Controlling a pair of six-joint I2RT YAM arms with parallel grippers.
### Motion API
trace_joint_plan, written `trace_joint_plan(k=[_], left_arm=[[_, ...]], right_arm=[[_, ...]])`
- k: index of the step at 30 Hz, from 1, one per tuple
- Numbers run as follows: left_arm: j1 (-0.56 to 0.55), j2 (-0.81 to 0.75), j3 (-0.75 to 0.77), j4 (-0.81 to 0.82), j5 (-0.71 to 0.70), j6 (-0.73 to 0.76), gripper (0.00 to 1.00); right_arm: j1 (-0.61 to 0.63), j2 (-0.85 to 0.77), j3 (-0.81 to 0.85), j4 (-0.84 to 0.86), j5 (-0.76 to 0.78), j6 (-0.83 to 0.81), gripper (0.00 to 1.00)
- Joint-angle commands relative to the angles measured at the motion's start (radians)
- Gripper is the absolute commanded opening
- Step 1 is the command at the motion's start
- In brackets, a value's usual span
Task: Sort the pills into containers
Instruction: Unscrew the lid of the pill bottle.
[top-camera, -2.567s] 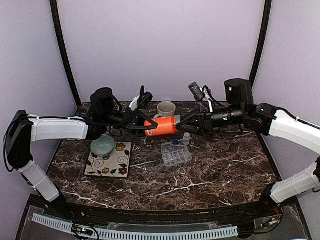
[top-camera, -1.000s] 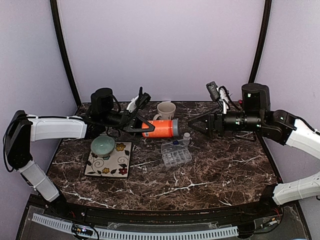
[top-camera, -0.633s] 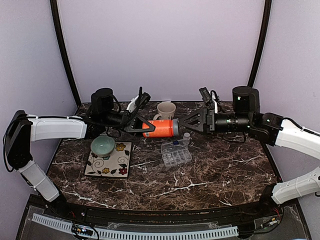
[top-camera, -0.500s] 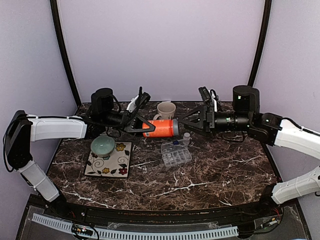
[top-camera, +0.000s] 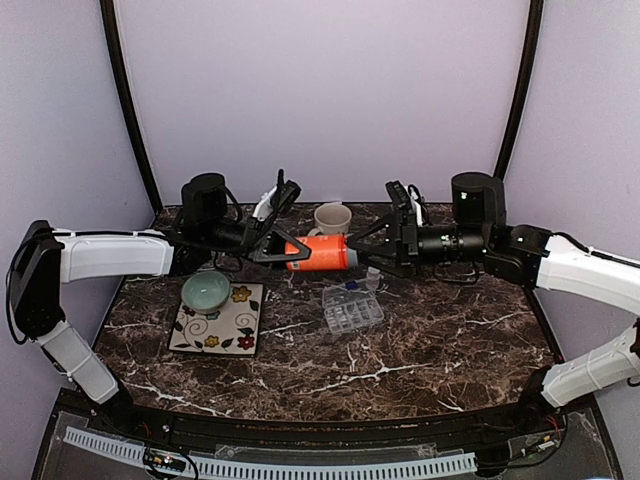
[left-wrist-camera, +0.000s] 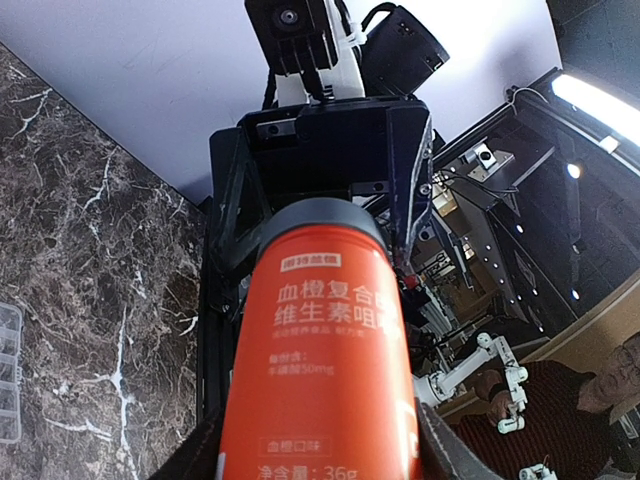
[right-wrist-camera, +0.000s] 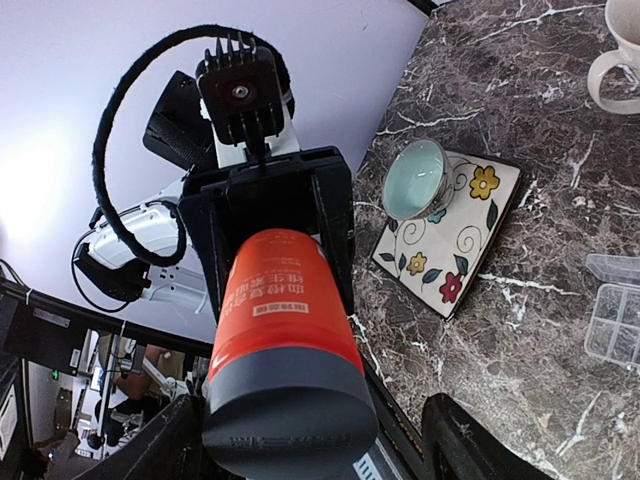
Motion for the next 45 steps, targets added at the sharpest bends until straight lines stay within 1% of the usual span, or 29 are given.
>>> trace_joint_plan(k=[1,4,6,10,12,14,16,18,22,25,29,34,39,45], left_arm=[[-0.004,-0.003,0.037,0.037,0.013,0.017,0.00],[-0.003,0.004,0.040,0.041,0.011,0.017,0.00],[-0.003,0.006,0.038,0.045,0.011,0.016,0.00],[-0.003,0.016,0.035,0.066,0.012,0.010,0.00],[-0.003,0.023,0.030,0.094,0.012,-0.007,0.00],[-0.003,0.033,0.024,0.158,0.013,-0.046,0.00],[-0.003,0.051,0.019,0.221,0.016,-0.092,0.00],[-0.003,0.068,0.017,0.287,0.019,-0.139,0.00],[-0.003,0.108,0.017,0.446,0.030,-0.262,0.00],[-0.002,0.132,0.022,0.540,0.039,-0.341,0.00],[-0.002,0.137,0.028,0.570,0.049,-0.377,0.00],[-0.003,0.131,0.027,0.577,0.055,-0.398,0.00],[-0.002,0.130,0.028,0.595,0.064,-0.429,0.00],[-0.003,0.128,0.028,0.600,0.075,-0.446,0.00]], right_arm=[[-0.005,0.021,0.049,0.050,-0.030,0.010,0.74],[-0.004,0.033,0.061,0.049,-0.040,0.010,0.71],[-0.004,0.039,0.071,0.044,-0.045,0.009,0.66],[-0.005,0.053,0.088,0.018,-0.051,-0.002,0.50],[-0.005,0.057,0.098,-0.004,-0.053,-0.016,0.40],[-0.005,0.060,0.107,-0.026,-0.051,-0.033,0.28],[-0.004,0.065,0.122,-0.054,-0.047,-0.059,0.20],[-0.005,0.068,0.148,-0.105,-0.029,-0.109,0.16],[-0.004,0.067,0.208,-0.190,0.005,-0.265,0.14],[-0.005,0.068,0.241,-0.262,0.037,-0.445,0.13],[-0.004,0.052,0.243,-0.307,0.083,-0.653,0.12],[0.005,0.026,0.231,-0.350,0.177,-0.863,0.12],[0.027,-0.021,0.182,-0.321,0.289,-0.974,0.11],[0.050,-0.071,0.111,-0.255,0.340,-1.011,0.11]])
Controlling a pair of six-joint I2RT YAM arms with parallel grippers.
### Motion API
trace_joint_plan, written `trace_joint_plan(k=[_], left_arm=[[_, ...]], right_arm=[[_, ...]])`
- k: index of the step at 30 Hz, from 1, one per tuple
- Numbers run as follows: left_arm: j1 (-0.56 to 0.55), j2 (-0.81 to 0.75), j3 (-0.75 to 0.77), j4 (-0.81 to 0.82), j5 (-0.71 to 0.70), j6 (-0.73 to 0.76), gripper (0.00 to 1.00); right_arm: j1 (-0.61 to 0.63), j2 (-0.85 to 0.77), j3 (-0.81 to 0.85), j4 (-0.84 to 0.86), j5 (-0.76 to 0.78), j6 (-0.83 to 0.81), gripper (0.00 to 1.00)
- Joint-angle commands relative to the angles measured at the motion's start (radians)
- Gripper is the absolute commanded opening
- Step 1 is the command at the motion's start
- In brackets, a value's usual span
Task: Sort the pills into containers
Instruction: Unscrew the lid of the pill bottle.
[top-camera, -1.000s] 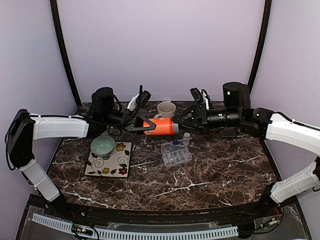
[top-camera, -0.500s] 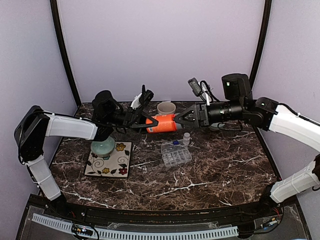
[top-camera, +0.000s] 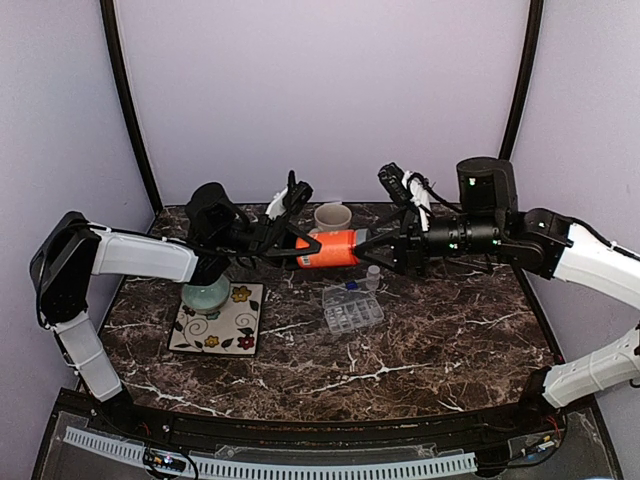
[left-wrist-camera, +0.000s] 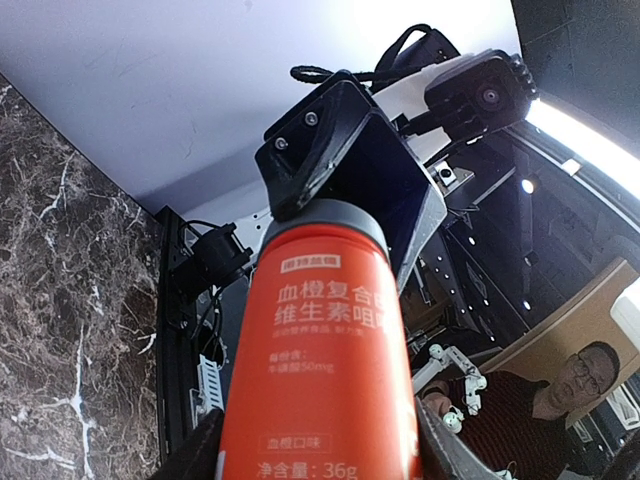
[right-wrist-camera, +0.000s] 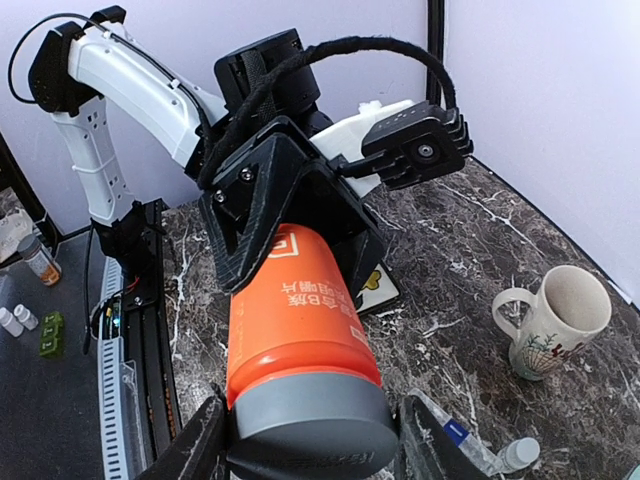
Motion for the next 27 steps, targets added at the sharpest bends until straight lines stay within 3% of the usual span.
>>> trace_joint_plan(k=[1,3,12,17,27], left_arm=[[0.012,-0.027,0.026,0.092,0.054,-0.027,0.00],[0.013,-0.028,0.026,0.093,0.055,-0.030,0.00],[0.012,-0.022,0.018,0.119,0.058,-0.046,0.00],[0.012,-0.015,0.019,0.136,0.060,-0.055,0.00],[0.012,-0.004,0.031,0.138,0.062,-0.049,0.00]], right_arm=[[-0.004,-0.046,-0.041,-0.001,0.151,-0.087,0.12],[-0.001,-0.046,-0.039,-0.004,0.152,-0.092,0.15],[0.001,-0.050,-0.019,0.015,0.143,-0.058,0.69],[0.001,-0.059,-0.008,0.021,0.121,-0.027,0.79],[0.001,-0.105,-0.003,0.008,0.062,0.063,0.82]])
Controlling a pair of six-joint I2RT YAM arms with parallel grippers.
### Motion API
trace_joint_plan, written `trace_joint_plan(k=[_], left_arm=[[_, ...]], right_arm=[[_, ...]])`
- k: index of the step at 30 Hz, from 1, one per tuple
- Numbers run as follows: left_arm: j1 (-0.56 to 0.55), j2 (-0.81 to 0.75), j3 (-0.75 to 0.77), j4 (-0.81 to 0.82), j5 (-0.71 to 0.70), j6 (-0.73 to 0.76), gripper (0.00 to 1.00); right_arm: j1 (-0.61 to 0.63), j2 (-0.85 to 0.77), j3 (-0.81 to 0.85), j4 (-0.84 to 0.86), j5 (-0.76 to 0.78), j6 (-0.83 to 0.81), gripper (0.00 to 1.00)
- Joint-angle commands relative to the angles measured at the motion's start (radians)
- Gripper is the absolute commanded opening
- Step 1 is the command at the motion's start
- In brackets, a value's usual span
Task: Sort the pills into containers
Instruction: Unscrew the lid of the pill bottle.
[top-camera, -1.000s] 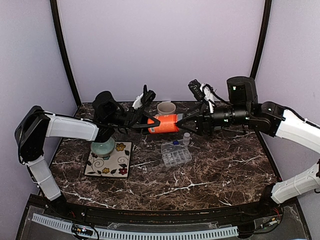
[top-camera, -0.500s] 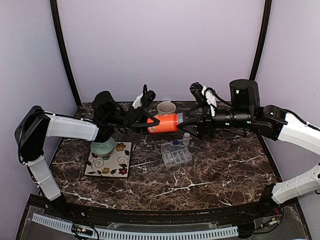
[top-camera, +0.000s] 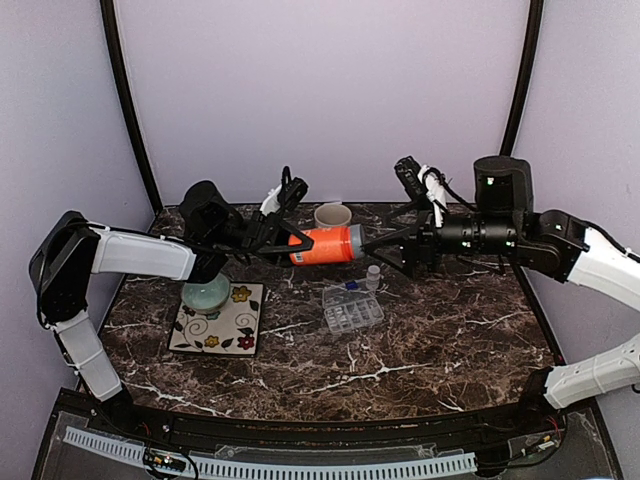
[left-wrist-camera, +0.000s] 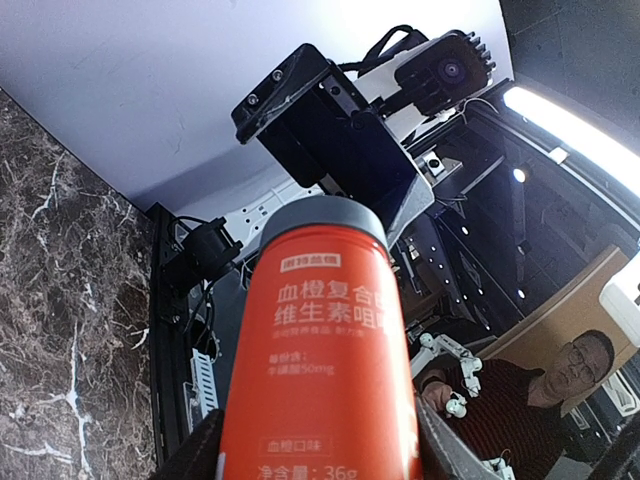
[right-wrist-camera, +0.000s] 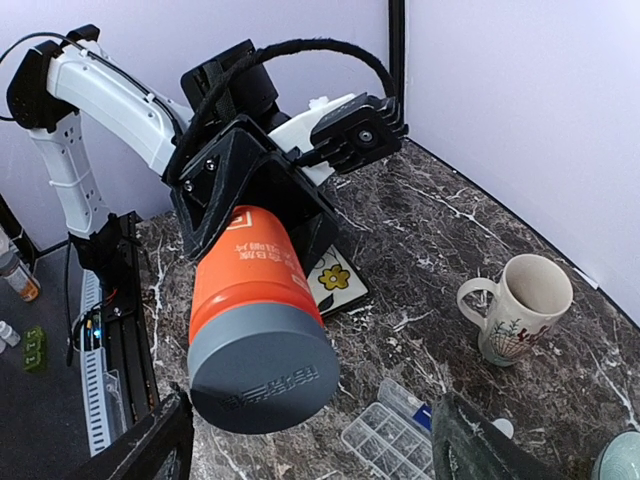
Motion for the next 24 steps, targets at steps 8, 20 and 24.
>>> trace_joint_plan(k=[8,20,24], left_arm=[[0.000,-0.002,0.038,0.061,0.031,0.002,0.00],[0.000,-0.005,0.066,-0.020,0.041,0.061,0.00],[0.000,-0.002,0.079,-0.059,0.043,0.088,0.00]], right_arm=[[-0.044,-0.056,-0.035,0.146,-0.102,0.349,0.84],[-0.129,0.059,-0.011,0.201,-0.282,0.911,0.80],[-0.131,0.066,-0.004,0.216,-0.320,0.981,0.77]])
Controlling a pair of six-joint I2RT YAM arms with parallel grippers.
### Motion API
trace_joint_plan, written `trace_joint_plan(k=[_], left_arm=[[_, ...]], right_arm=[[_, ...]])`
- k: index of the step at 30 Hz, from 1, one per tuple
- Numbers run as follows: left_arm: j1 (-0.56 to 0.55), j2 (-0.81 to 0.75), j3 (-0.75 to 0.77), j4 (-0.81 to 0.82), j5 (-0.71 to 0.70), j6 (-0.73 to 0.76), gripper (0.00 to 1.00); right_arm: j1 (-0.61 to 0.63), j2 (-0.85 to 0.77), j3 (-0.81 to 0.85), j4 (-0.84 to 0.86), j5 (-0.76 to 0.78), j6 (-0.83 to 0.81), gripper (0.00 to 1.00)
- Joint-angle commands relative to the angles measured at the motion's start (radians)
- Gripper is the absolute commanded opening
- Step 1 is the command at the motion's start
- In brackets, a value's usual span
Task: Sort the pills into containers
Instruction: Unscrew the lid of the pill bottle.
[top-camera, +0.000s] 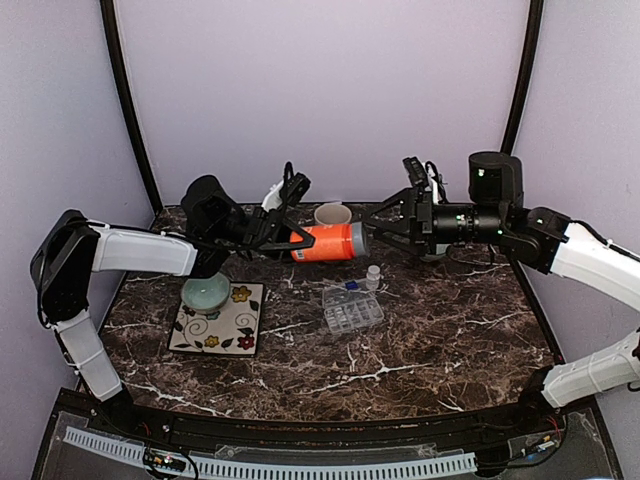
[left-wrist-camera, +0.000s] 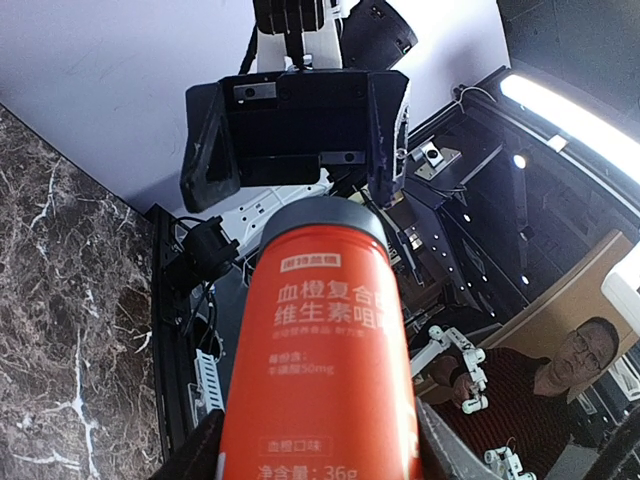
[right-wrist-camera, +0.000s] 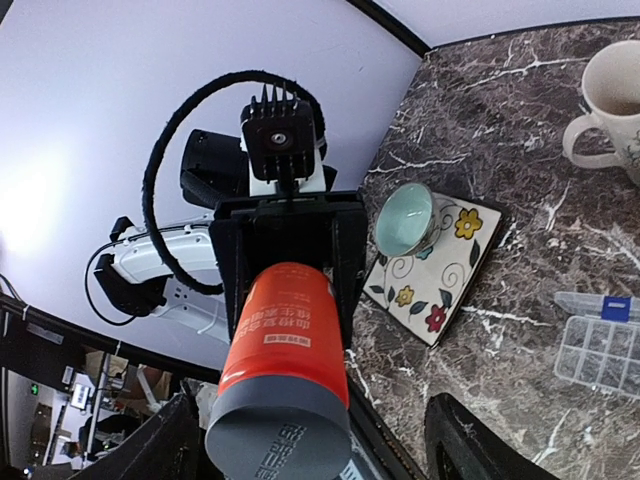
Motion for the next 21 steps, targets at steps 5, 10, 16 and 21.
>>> trace_joint_plan(k=[5,10,16,21], left_arm=[[0.000,-0.006,0.048,-0.063,0.021,0.084,0.00],[0.000,0.004,0.059,-0.069,0.023,0.089,0.00],[0.002,0.009,0.070,-0.069,0.029,0.085,0.00],[0.005,0.006,0.073,-0.070,0.031,0.084,0.00]], right_arm=[[-0.006,-0.009,0.010,0.085,-0.104,0.197,0.76],[-0.005,-0.007,-0.002,0.068,-0.124,0.209,0.75],[-0.005,0.000,-0.013,0.056,-0.127,0.201,0.74],[-0.006,-0.005,-0.009,0.023,-0.115,0.179,0.74]])
